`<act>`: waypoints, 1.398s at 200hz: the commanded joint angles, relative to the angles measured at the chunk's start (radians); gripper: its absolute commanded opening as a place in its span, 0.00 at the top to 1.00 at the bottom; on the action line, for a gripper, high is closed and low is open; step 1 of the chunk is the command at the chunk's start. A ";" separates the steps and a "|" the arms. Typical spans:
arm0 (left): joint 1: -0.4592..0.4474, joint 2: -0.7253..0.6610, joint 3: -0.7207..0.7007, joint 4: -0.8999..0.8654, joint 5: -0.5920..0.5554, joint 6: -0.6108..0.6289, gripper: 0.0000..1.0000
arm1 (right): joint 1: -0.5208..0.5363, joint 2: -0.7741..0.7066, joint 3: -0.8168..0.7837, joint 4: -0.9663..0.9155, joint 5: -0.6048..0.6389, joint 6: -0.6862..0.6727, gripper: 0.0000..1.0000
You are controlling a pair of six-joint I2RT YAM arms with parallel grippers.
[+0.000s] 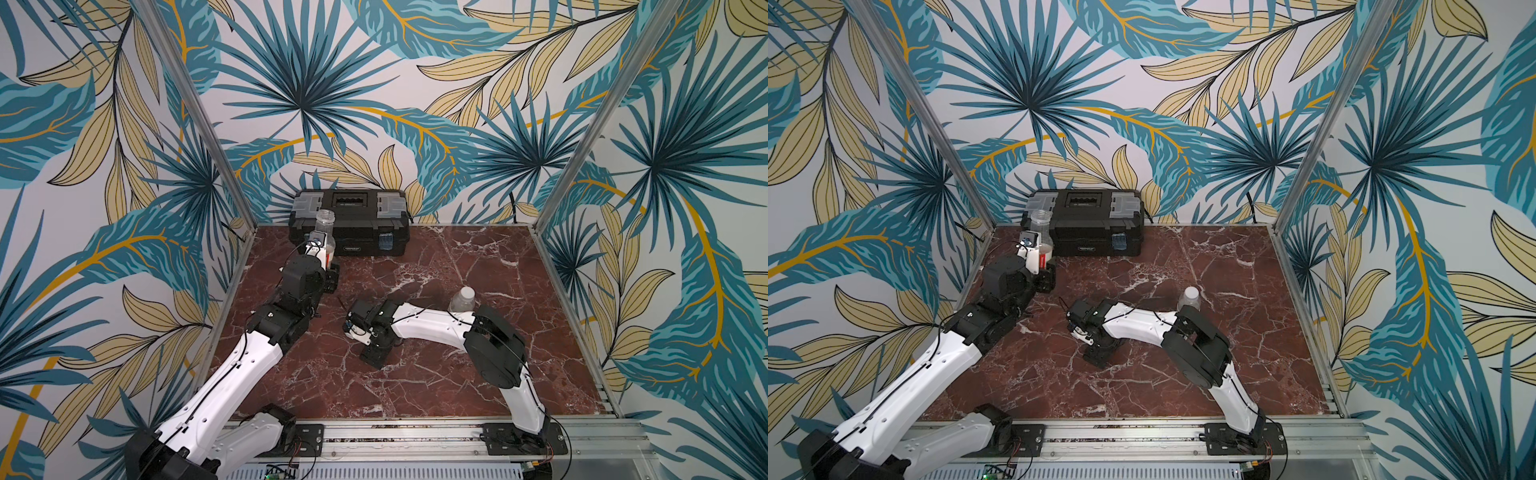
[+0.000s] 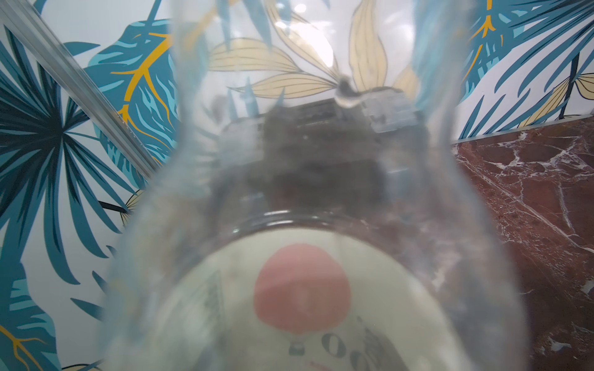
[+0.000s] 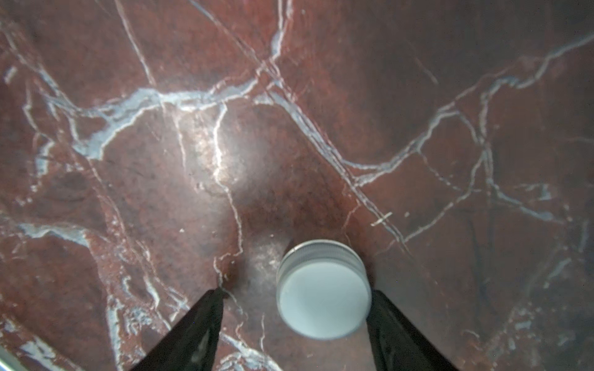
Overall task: Screw on the bottle caps
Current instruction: Pick up the bottle cap from the center of the board.
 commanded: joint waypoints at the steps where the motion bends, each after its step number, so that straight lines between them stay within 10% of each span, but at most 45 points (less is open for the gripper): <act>1: 0.008 -0.026 -0.027 0.018 0.000 0.005 0.34 | -0.007 0.018 0.017 0.004 -0.001 0.023 0.28; 132: 0.008 -0.038 -0.040 0.024 0.000 -0.002 0.33 | -0.066 0.007 0.033 -0.030 0.037 0.051 0.65; 279: 0.008 -0.038 -0.051 0.041 0.068 0.005 0.32 | -0.300 0.025 0.086 -0.055 0.059 0.119 0.60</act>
